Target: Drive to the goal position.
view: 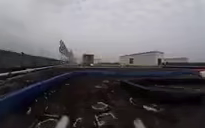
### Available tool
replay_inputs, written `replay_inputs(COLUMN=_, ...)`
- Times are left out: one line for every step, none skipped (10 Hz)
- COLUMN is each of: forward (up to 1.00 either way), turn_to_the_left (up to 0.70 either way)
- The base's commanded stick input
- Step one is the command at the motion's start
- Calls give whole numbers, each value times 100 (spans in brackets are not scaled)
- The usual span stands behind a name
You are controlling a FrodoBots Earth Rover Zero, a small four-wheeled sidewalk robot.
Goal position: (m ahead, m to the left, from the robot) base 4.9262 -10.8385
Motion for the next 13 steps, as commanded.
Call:
replay_inputs(forward=62, turn_to_the_left=0)
replay_inputs(forward=62, turn_to_the_left=0)
replay_inputs(forward=62, turn_to_the_left=0)
replay_inputs(forward=62, turn_to_the_left=0)
replay_inputs(forward=62, turn_to_the_left=0)
replay_inputs(forward=62, turn_to_the_left=0)
replay_inputs(forward=62, turn_to_the_left=0)
replay_inputs(forward=62, turn_to_the_left=0)
replay_inputs(forward=62, turn_to_the_left=0)
replay_inputs(forward=62, turn_to_the_left=0)
replay_inputs(forward=62, turn_to_the_left=0)
replay_inputs(forward=62, turn_to_the_left=0)
replay_inputs(forward=62, turn_to_the_left=0)
